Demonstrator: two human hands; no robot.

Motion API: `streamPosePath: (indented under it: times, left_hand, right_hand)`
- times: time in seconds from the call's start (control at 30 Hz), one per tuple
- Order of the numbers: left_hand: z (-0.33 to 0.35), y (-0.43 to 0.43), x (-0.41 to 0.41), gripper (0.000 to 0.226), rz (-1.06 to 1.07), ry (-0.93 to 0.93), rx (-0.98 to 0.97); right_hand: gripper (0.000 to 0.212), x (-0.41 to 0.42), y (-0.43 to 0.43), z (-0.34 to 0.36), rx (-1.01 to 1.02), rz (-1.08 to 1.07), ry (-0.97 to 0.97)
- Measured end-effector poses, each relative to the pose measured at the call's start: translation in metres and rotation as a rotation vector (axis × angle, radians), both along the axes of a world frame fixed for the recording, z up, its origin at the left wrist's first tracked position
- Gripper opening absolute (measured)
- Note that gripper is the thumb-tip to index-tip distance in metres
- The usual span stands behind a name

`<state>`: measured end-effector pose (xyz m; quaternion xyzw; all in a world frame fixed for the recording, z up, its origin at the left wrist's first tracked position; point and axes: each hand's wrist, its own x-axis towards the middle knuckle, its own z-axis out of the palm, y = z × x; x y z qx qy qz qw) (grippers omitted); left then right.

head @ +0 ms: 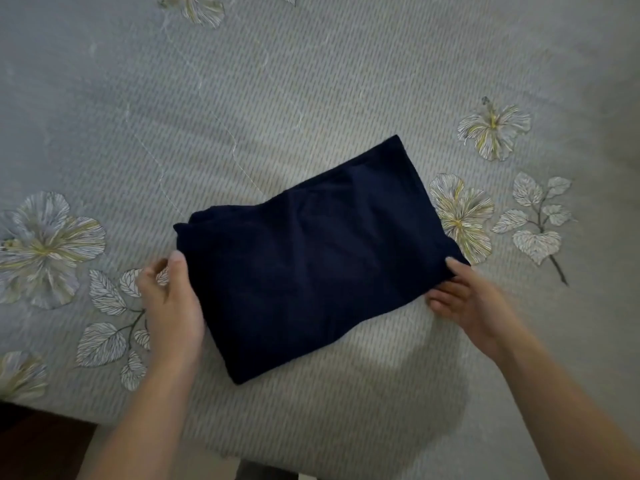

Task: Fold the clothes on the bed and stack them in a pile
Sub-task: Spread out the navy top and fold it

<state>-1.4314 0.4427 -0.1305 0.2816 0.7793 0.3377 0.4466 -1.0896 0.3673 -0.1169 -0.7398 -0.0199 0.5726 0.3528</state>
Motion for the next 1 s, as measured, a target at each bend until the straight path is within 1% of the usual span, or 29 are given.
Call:
streamPosePath:
  times: [0.03,0.07,0.1,0.17,0.23,0.27,0.3,0.33,0.37,0.4,0.43,0.47,0.5,0.53,0.57,0.6,0.63,0.67,0.7,0.77,0.8,0.83,0.9,0.93,0.97,1.0]
  left_hand:
    - [-0.001,-0.005,-0.001,0.051,-0.015,-0.022,-0.026]
    - [0.001,-0.013,0.001,0.055,-0.066,-0.005,-0.034]
    - [0.004,-0.022,0.007,0.058,-0.157,0.049,-0.016]
    - [0.006,-0.039,0.018,0.055,-0.307,0.139,0.038]
    - [0.005,-0.044,0.024,0.042,-0.276,0.185,0.071]
    - [0.004,-0.043,0.023,0.036,-0.217,0.209,0.084]
    - [0.003,-0.041,0.022,0.033,-0.159,0.229,0.097]
    - [0.002,-0.039,0.021,0.031,-0.125,0.242,0.102]
    - [0.0,-0.038,0.018,0.03,-0.124,0.245,0.095]
    - [-0.002,-0.039,0.016,0.03,-0.146,0.246,0.071]
    - [-0.003,-0.039,0.014,0.029,-0.172,0.247,0.037]
    - [-0.004,-0.038,0.012,0.027,-0.192,0.25,0.015]
    - [-0.004,-0.037,0.009,0.026,-0.201,0.254,0.02]
    - [-0.002,-0.034,0.006,0.028,-0.209,0.265,0.056]
    - [0.0,-0.03,0.005,0.035,-0.235,0.305,0.117]
    - [0.002,-0.026,0.005,0.046,-0.294,0.387,0.185]
    - [0.003,-0.022,0.008,0.054,-0.388,0.492,0.237]
    - [0.003,-0.018,0.012,0.057,-0.494,0.593,0.271]
    - [0.001,-0.015,0.016,0.056,-0.598,0.67,0.276]
    - [-0.007,-0.009,0.024,0.05,-0.76,0.756,0.195]
    - [-0.013,-0.007,0.024,0.05,-0.794,0.771,0.119]
    - [-0.019,-0.005,0.022,0.052,-0.784,0.763,0.048]
    - [-0.026,-0.001,0.015,0.054,-0.741,0.725,-0.018]
    - [-0.027,-0.001,0.013,0.054,-0.734,0.708,-0.014]
    - [-0.026,-0.001,0.013,0.055,-0.726,0.679,-0.003]
    - [-0.025,-0.002,0.013,0.057,-0.696,0.633,0.012]
  right_hand:
    - [0.038,0.0,0.003,-0.001,0.039,-0.062,-0.036]
    - [0.038,-0.001,0.009,-0.002,0.058,-0.07,-0.081]
    - [0.036,-0.004,0.015,-0.003,0.062,-0.038,-0.147]
    - [0.024,-0.011,0.024,-0.004,0.089,0.013,-0.298]
    - [0.005,-0.013,0.025,-0.002,0.14,-0.051,-0.427]
    - [0.003,-0.012,0.021,-0.001,0.15,-0.098,-0.486]
    - [0.006,-0.011,0.014,-0.001,0.132,-0.131,-0.525]
    - [0.005,-0.01,0.005,-0.003,0.086,-0.111,-0.544]
    - [0.002,-0.012,-0.003,-0.006,0.011,-0.044,-0.559]
    - [0.007,-0.015,-0.01,-0.008,-0.077,0.054,-0.591]
    - [0.014,-0.018,-0.014,-0.01,-0.147,0.141,-0.656]
    - [0.021,-0.02,-0.013,-0.01,-0.164,0.194,-0.771]
    - [0.029,-0.022,-0.006,-0.008,-0.127,0.231,-0.91]
    - [0.035,-0.026,0.004,-0.006,-0.044,0.278,-1.041]
    - [0.04,-0.032,0.016,-0.005,0.057,0.348,-1.147]
    - [0.044,-0.04,0.027,-0.005,0.16,0.439,-1.209]
    - [0.047,-0.051,0.038,-0.006,0.258,0.566,-1.234]
    - [0.051,-0.064,0.048,-0.008,0.346,0.739,-1.23]
    - [0.054,-0.075,0.055,-0.014,0.412,0.966,-1.21]
    - [0.057,-0.085,0.065,-0.03,0.444,1.446,-1.199]
    - [0.056,-0.079,0.072,-0.038,0.409,1.552,-1.213]
    - [0.055,-0.07,0.08,-0.044,0.343,1.525,-1.24]
    - [0.054,-0.045,0.096,-0.048,0.129,1.235,-1.222]
    - [0.054,-0.03,0.102,-0.048,0.024,1.099,-1.167]
    - [0.055,-0.017,0.104,-0.045,-0.043,1.021,-1.108]
    - [0.058,-0.008,0.101,-0.041,-0.051,0.979,-1.071]
